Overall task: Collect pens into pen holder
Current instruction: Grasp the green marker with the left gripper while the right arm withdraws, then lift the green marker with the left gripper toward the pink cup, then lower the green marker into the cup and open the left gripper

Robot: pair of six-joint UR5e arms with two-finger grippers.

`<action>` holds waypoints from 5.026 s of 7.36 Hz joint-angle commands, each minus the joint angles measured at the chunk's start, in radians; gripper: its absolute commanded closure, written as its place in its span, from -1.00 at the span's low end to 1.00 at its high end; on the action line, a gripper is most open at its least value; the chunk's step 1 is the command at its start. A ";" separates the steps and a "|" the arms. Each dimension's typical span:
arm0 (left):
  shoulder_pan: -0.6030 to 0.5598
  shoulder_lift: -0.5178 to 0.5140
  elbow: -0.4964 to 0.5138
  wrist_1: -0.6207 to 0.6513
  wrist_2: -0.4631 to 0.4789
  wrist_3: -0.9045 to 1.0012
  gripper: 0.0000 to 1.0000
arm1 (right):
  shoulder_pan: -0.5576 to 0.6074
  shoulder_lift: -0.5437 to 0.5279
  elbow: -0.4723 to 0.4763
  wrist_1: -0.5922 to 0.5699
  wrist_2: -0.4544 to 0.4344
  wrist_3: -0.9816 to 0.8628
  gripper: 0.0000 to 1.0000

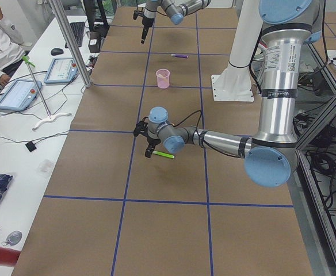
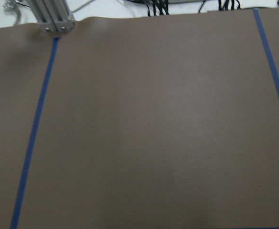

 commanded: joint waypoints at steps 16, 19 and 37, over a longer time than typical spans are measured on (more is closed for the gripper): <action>0.193 -0.501 0.042 -0.499 0.091 0.054 1.00 | 0.113 -0.081 -0.003 0.011 0.119 -0.185 -0.99; 0.300 -0.632 0.166 -0.640 0.247 0.060 1.00 | 0.113 -0.078 -0.004 0.011 0.119 -0.185 -0.99; 0.148 -0.582 0.239 -0.422 0.070 0.050 -0.99 | 0.059 -0.161 0.094 0.011 0.098 -0.041 -0.98</action>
